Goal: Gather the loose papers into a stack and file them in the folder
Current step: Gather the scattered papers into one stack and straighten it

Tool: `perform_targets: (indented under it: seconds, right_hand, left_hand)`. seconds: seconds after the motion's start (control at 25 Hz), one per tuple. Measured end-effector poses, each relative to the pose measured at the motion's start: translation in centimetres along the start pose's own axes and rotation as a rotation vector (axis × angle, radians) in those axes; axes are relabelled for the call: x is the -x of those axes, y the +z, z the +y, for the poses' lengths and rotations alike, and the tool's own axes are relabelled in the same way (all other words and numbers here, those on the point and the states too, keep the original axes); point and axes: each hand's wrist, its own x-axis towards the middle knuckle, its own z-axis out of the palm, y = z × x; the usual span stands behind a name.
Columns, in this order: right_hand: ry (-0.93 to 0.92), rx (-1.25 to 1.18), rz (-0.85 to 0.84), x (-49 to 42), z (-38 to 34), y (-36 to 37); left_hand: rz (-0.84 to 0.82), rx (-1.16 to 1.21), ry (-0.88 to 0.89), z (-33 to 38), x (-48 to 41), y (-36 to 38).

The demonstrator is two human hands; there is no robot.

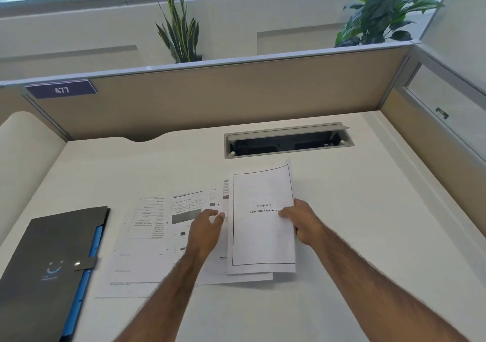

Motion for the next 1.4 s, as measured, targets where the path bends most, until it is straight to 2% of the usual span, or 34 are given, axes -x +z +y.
perform_targets:
  seconds: [0.16,0.36,0.48,0.6,0.84,0.92,1.08,1.2,1.28,1.4]
  right_hand:
    - [0.059,-0.044,0.032,0.2,1.6,-2.3]
    - [0.130,-0.027,0.039,0.4,3.3,-0.6]
    - [0.122,-0.059,0.050,0.3,3.5,0.9]
    - [0.083,-0.077,0.050,0.4,3.7,1.7]
    - [-0.038,0.077,0.166,0.8,3.8,3.6]
    - [-0.082,0.014,0.179,1.4,3.4,3.5]
    - [-0.064,-0.234,-0.005,2.8,1.6,0.7]
    - [-0.039,-0.287,-0.120,3.4,1.2,-1.8]
    - [-0.047,-0.247,-0.166,3.6,1.4,-2.8]
    - [-0.006,-0.078,-0.177,4.0,2.2,-2.7]
  left_hand:
    - [0.029,-0.234,-0.069,-2.3,-0.5,0.6]
    - [0.023,-0.222,-0.029,-1.9,-0.1,1.1]
    - [0.054,-0.046,-0.039,-1.7,-0.4,0.5]
    - [0.083,0.154,-0.143,-2.0,-1.2,-0.6]
    - [-0.228,0.477,-0.160,-2.1,-0.5,0.0]
    - [-0.303,0.539,-0.157,-1.3,-0.2,0.1]
    - [-0.387,0.736,-0.115,0.1,0.2,-0.4]
    - [-0.405,0.905,-0.100,0.6,0.8,-0.6]
    - [-0.390,0.892,-0.103,0.5,1.1,-0.3]
    - [-0.418,0.705,-0.135,-0.2,1.7,1.2]
